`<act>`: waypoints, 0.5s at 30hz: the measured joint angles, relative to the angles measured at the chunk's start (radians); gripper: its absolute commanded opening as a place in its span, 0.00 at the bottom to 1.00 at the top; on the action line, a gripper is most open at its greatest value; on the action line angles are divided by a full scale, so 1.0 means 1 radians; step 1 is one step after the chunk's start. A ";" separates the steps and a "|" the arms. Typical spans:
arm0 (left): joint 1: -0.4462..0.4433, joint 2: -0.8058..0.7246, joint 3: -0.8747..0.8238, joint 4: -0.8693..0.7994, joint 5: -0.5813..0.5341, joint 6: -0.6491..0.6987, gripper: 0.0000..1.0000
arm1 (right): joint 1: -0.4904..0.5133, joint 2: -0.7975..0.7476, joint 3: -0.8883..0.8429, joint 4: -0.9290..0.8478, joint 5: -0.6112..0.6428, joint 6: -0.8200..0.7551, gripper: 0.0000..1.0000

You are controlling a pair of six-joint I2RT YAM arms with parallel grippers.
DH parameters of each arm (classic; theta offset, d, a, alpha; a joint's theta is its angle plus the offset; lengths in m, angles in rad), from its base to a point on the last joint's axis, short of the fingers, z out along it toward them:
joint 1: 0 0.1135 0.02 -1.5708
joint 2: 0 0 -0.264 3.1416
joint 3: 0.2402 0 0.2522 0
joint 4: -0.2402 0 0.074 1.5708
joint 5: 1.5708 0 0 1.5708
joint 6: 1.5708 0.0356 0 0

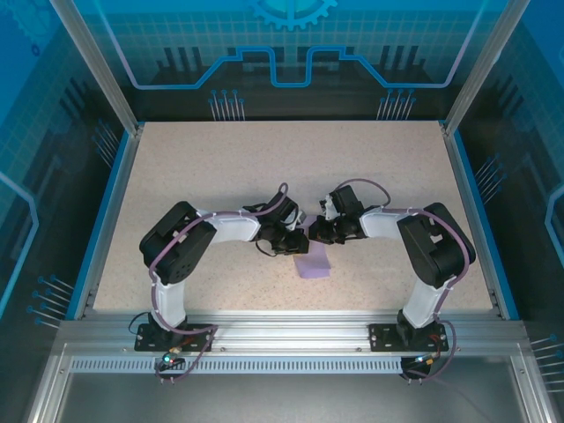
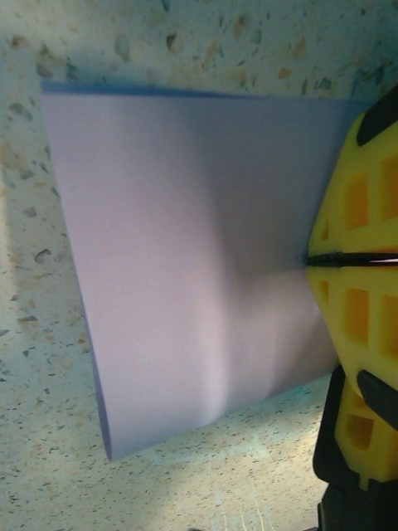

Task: Fold a paper plane with a square sheet of paper (fold left side to right side)
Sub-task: Hold the square sheet of paper at the center of the table, then first fold the square sheet of paper in half at the center of the table.

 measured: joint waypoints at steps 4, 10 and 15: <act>-0.024 -0.029 -0.032 -0.002 -0.009 0.000 0.17 | 0.001 0.000 0.002 -0.006 0.001 0.004 0.10; -0.066 -0.062 -0.071 -0.015 -0.017 -0.002 0.17 | 0.001 0.002 0.002 -0.006 0.000 0.007 0.10; -0.083 -0.090 -0.120 0.026 -0.022 -0.034 0.17 | 0.000 0.003 0.002 -0.007 -0.003 0.008 0.10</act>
